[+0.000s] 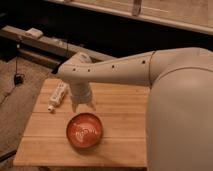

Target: Place the bottle in the ceramic bowl

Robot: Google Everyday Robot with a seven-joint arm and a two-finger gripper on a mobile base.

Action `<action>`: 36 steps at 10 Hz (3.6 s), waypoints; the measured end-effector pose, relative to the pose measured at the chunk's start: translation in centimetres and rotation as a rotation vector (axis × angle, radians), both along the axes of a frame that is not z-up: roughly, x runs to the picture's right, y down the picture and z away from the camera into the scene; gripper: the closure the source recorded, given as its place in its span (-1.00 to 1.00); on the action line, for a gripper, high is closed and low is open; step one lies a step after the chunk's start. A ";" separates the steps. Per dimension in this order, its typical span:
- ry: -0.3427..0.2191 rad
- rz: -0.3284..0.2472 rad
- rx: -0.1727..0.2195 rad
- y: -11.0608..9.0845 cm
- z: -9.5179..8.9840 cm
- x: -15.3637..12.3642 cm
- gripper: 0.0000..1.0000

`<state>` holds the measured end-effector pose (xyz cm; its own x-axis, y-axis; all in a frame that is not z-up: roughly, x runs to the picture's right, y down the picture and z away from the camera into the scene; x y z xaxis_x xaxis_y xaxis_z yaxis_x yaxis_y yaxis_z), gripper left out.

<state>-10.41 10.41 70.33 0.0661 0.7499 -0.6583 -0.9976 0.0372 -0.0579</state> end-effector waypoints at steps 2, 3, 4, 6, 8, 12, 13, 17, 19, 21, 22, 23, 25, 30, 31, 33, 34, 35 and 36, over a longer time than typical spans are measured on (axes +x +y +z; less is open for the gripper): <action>0.000 0.000 0.000 0.0 0.0 0.0 -0.30; 0.000 0.000 0.000 0.0 0.0 0.0 -0.30; 0.000 0.000 0.000 0.0 0.0 0.0 -0.30; 0.000 0.000 0.000 0.0 0.0 0.0 -0.30; 0.000 0.000 0.000 0.0 0.0 0.0 -0.30; 0.000 0.000 0.000 0.0 0.0 0.0 -0.30; 0.000 0.000 0.000 0.0 0.0 0.0 -0.30; -0.015 -0.014 0.026 -0.8 -0.5 -0.8 -0.30; -0.057 -0.046 0.060 -2.4 -0.8 -4.2 -0.30; -0.099 -0.081 0.089 -4.0 -0.8 -8.1 -0.30; -0.119 -0.105 0.101 -4.9 -0.6 -10.3 -0.30; -0.146 -0.127 0.114 -5.9 -0.3 -12.8 -0.30; -0.178 -0.152 0.123 -7.6 0.6 -16.3 -0.30; -0.203 -0.175 0.091 -11.9 5.1 -21.8 -0.30; -0.200 -0.179 0.081 -11.9 6.0 -22.4 -0.30; -0.188 -0.186 0.064 -11.3 8.0 -23.3 -0.30; -0.182 -0.191 0.055 -10.7 8.8 -23.5 -0.30; -0.177 -0.198 0.046 -10.0 9.4 -23.7 -0.30; -0.170 -0.200 0.037 -9.5 9.9 -23.9 -0.30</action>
